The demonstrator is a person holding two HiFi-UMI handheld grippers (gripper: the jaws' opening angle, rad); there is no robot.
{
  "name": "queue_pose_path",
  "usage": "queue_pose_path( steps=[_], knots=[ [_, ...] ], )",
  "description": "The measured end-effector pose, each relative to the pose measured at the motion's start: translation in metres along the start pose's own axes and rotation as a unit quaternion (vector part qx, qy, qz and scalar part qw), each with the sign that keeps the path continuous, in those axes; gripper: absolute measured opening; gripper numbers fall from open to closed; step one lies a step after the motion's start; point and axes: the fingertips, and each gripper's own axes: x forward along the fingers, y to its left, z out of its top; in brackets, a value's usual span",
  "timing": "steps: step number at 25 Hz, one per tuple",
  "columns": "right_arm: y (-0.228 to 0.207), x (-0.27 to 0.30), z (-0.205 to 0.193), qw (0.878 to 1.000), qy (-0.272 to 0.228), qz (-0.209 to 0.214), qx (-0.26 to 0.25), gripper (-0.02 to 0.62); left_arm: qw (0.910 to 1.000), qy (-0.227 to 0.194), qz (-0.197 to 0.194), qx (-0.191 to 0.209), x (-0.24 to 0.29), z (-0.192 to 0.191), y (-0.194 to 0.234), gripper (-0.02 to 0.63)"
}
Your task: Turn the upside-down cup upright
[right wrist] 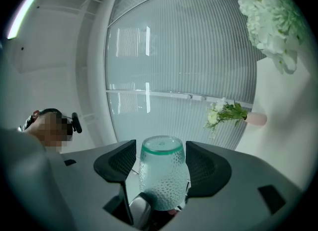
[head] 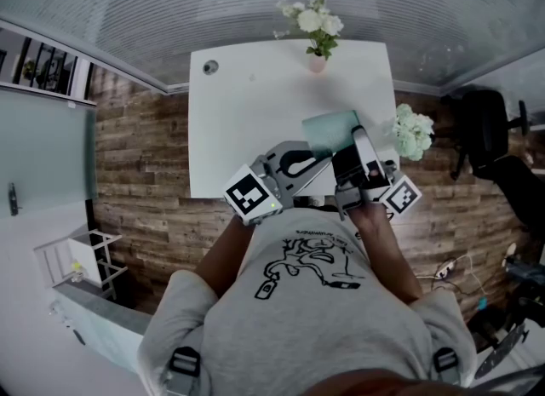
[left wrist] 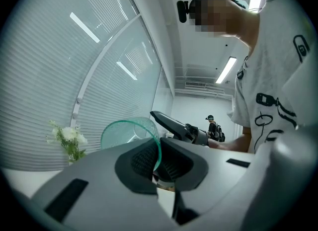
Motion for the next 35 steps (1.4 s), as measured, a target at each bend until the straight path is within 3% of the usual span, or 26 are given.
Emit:
queue_pose_path(
  steps=[5,10,18,23,28,35],
  knots=[
    [0.005,-0.001,-0.003,0.999,0.018,-0.010,-0.038,0.316,1.0000,-0.002,0.004,0.004,-0.003,0.003,0.004,0.015],
    [0.013,-0.003,-0.007,0.990,0.052,-0.032,-0.129,0.318,1.0000,-0.003,0.005,0.006,-0.006,0.006,0.007,0.015],
    [0.020,-0.005,-0.015,0.948,0.117,-0.064,-0.288,0.318,1.0000,-0.004,0.003,0.008,-0.007,0.008,0.007,0.014],
    [0.022,-0.007,-0.020,0.927,0.143,-0.064,-0.340,0.318,0.9999,-0.008,0.004,-0.006,-0.009,0.007,0.010,0.014],
    [0.030,-0.006,-0.028,0.871,0.181,-0.056,-0.454,0.318,1.0000,-0.005,0.002,-0.002,-0.010,0.006,0.011,0.015],
    [0.040,-0.001,-0.034,0.791,0.209,-0.040,-0.573,0.318,1.0000,-0.002,0.004,0.000,-0.011,0.005,0.013,0.015]
  ],
)
